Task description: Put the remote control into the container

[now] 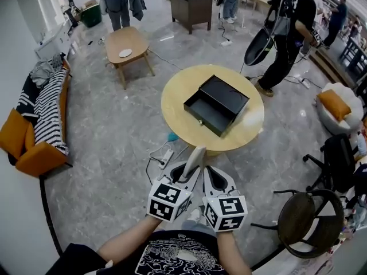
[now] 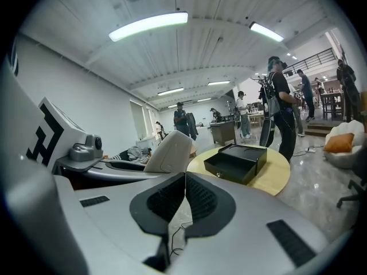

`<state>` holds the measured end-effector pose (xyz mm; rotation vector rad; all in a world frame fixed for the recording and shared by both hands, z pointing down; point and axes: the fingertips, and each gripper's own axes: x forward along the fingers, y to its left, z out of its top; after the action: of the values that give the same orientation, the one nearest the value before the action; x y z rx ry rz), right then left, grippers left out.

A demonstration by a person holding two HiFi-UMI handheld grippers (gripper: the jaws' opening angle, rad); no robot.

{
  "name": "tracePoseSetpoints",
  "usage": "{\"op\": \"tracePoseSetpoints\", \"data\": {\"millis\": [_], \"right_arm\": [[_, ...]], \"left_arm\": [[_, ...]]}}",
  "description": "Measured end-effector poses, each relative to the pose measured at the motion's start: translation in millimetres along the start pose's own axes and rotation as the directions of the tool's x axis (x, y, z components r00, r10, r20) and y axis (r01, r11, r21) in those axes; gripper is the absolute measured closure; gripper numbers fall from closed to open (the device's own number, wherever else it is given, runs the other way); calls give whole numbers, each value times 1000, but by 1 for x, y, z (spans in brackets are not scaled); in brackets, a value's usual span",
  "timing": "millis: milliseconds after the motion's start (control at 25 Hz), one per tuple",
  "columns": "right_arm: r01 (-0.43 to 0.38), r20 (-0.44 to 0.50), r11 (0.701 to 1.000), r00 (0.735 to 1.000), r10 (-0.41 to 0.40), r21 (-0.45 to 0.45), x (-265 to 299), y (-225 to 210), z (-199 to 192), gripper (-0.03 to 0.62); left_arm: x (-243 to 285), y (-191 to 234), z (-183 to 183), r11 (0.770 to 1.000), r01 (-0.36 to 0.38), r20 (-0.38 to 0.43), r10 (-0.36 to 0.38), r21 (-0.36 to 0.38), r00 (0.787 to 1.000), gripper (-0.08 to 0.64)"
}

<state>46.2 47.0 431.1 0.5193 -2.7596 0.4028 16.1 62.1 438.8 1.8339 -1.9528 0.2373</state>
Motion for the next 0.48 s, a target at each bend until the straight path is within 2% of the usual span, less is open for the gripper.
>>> {"op": "tracePoseSetpoints", "data": {"millis": [200,480], "right_arm": [[-11,5,1000,1000,11,11,11,-29,9,569],[-12,10,1000,1000,12,14,19,-47,18,569]], "left_arm": [[28,1,15,1000,-19,0,19,10,1000,448],[49,1,23,1000,-19,-10,19,9,1000,448]]}}
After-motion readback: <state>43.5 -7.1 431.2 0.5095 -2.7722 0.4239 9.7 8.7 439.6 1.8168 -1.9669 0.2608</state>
